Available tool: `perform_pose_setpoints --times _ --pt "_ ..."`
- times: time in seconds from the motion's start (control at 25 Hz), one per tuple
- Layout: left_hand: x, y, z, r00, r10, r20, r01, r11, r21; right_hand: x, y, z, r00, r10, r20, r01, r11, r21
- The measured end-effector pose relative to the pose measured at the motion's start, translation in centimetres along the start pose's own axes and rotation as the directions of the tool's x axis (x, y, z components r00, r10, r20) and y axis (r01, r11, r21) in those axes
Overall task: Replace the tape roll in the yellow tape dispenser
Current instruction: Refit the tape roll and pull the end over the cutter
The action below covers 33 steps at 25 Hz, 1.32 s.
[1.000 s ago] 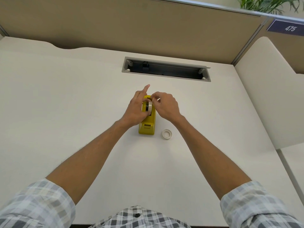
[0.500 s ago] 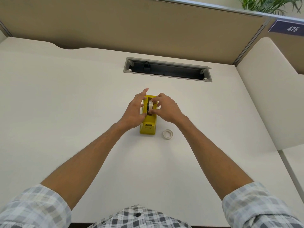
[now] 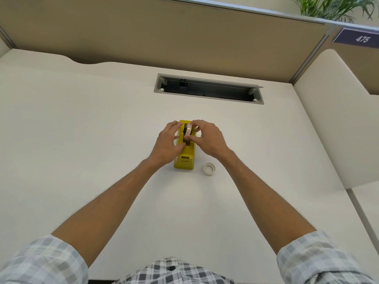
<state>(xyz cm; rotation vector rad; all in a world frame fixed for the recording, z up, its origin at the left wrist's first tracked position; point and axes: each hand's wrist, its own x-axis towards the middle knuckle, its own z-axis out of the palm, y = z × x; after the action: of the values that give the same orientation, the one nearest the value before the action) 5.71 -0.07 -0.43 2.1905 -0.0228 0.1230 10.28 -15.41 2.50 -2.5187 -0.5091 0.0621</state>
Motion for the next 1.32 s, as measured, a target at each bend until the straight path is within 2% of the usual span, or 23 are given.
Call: perform_pose_setpoints --times 0.24,0.44,0.6,0.76,0.84,1.08,1.32 --pt "0.0 0.2 0.0 0.993 0.090 -0.076 -0.083 0.993 0.081 -0.6 -0.4 -0.2 0.997 0.034 -0.068 -0.022 0.986 0.163" --pt "-0.3 1.1 0.0 0.984 0.157 -0.083 -0.150 0.985 0.084 -1.4 -0.9 -0.9 0.971 0.195 -0.137 -0.133 0.920 0.368" --pt "-0.4 1.7 -0.2 0.985 0.169 -0.039 -0.166 0.984 0.064 -2.4 -0.5 -1.3 0.947 0.307 -0.091 -0.248 0.884 0.397" --pt "-0.5 2.2 -0.8 0.982 0.186 0.025 -0.187 0.981 0.046 -3.0 0.0 -1.5 0.941 0.335 -0.041 -0.295 0.875 0.383" --pt "-0.5 2.3 -1.0 0.979 0.194 0.060 -0.197 0.979 0.055 -3.2 0.1 -1.5 0.952 0.299 -0.058 -0.259 0.896 0.361" --pt "-0.2 2.7 -1.5 0.965 0.220 0.143 -0.230 0.971 0.059 -3.4 -0.2 -2.1 0.999 0.028 -0.041 -0.013 0.940 0.340" --pt "0.1 2.5 -1.7 0.970 0.210 0.125 -0.213 0.977 0.010 -2.9 -0.2 -2.7 0.997 0.018 -0.078 0.013 0.925 0.381"
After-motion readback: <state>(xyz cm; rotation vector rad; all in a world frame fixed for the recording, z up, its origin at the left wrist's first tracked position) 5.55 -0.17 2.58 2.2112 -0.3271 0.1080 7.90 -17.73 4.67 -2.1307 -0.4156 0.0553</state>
